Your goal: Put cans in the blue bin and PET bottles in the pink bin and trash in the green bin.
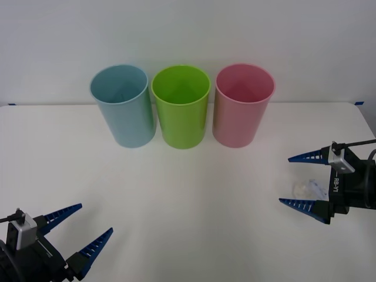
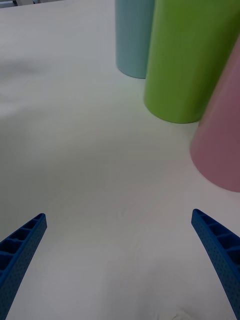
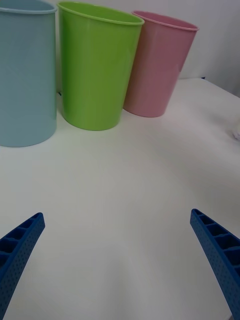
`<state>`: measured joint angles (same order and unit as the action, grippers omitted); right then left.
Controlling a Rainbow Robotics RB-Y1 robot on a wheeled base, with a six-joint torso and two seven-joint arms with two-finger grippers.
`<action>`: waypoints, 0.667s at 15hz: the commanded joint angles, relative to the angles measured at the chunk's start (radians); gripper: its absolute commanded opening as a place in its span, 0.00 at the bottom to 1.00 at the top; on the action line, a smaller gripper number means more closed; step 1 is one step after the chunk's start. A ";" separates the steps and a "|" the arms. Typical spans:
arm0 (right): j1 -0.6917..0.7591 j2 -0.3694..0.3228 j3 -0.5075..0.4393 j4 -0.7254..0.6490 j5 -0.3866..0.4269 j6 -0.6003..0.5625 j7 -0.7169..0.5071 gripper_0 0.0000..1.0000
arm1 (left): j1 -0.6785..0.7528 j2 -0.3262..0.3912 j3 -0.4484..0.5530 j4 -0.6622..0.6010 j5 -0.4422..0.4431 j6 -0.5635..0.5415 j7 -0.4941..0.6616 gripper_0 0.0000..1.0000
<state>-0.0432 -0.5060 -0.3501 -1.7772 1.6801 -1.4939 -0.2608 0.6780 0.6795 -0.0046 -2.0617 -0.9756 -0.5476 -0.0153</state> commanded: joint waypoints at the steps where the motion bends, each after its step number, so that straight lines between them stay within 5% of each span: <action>1: 0.009 0.017 -0.021 -0.041 0.012 -0.002 -0.002 1.00 | 0.000 0.000 0.000 0.000 0.000 0.000 0.000 1.00; 4: 0.011 -0.006 -0.056 -0.165 0.038 -0.002 -0.087 1.00 | 0.000 0.000 0.000 0.000 0.000 0.000 0.000 1.00; 10: 0.013 -0.170 -0.087 -0.372 0.096 -0.012 -0.330 1.00 | 0.000 0.000 0.000 0.000 0.000 0.000 0.000 1.00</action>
<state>-0.0307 -0.6564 -0.4325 -2.1232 1.7631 -1.5008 -0.5549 0.6781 0.6795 -0.0046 -2.0616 -0.9756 -0.5476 -0.0153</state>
